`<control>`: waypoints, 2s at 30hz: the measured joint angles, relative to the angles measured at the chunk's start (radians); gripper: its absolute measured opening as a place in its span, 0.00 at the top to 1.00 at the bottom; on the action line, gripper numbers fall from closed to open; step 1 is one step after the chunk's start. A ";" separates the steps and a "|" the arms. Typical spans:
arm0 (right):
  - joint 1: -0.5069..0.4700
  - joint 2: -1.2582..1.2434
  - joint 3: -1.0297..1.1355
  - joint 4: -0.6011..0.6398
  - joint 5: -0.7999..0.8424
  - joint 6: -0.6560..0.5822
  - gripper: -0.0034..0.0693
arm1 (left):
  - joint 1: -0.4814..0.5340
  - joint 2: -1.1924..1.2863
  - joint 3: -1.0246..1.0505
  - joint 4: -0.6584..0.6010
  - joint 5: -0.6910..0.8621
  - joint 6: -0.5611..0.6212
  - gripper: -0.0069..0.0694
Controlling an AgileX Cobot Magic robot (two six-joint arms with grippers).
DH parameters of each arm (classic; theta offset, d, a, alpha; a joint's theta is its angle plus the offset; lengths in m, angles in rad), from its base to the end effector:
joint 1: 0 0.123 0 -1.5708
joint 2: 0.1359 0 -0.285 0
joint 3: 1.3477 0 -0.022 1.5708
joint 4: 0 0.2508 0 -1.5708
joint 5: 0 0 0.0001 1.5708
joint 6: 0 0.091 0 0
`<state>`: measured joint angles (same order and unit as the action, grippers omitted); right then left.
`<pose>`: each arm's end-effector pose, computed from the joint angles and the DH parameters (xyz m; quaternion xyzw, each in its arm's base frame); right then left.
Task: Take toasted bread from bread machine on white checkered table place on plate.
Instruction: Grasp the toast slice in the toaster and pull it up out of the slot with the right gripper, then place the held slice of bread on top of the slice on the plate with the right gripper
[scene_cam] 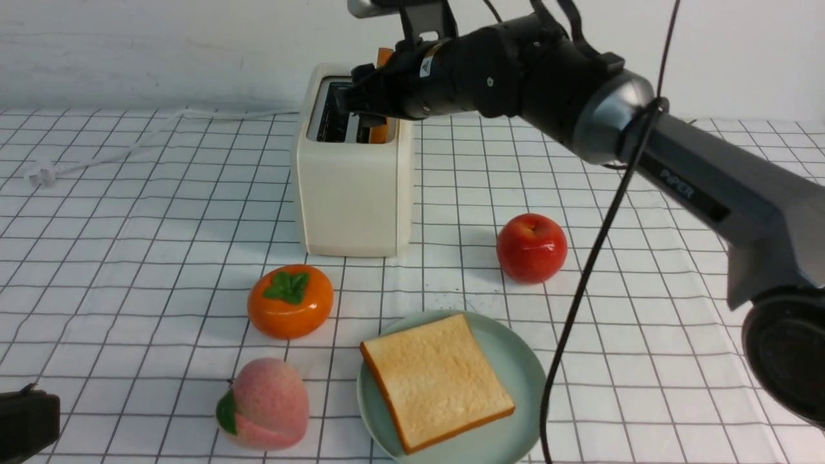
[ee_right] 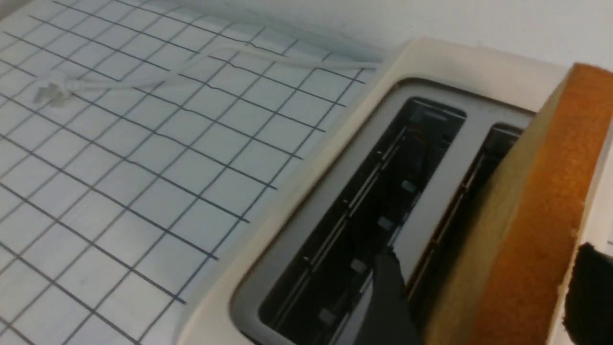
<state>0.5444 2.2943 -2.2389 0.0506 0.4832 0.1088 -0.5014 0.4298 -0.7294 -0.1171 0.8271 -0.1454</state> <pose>0.4674 0.2855 0.2993 -0.1706 0.8299 0.1910 0.4957 0.0537 -0.0383 0.3523 0.1390 0.8315 -0.2245 0.4887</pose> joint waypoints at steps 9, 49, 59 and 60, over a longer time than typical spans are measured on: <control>-0.003 0.016 -0.007 -0.051 -0.003 0.120 0.71 | 0.000 0.001 0.000 -0.003 0.000 0.000 0.93; -0.028 -0.718 1.034 0.595 0.351 -0.253 0.81 | 0.000 0.001 0.000 -0.001 -0.088 0.049 0.93; -0.113 -0.567 1.103 1.075 0.286 -0.677 0.81 | 0.000 0.001 0.001 -0.001 -0.060 0.049 0.93; -0.121 -0.559 1.104 1.079 0.285 -0.681 0.81 | 0.000 0.001 0.001 -0.001 -0.057 0.049 0.93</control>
<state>0.4237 1.7357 -1.1347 1.1292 0.7680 -0.5725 -0.5014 0.4307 -0.7283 -0.1183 0.7700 -0.0967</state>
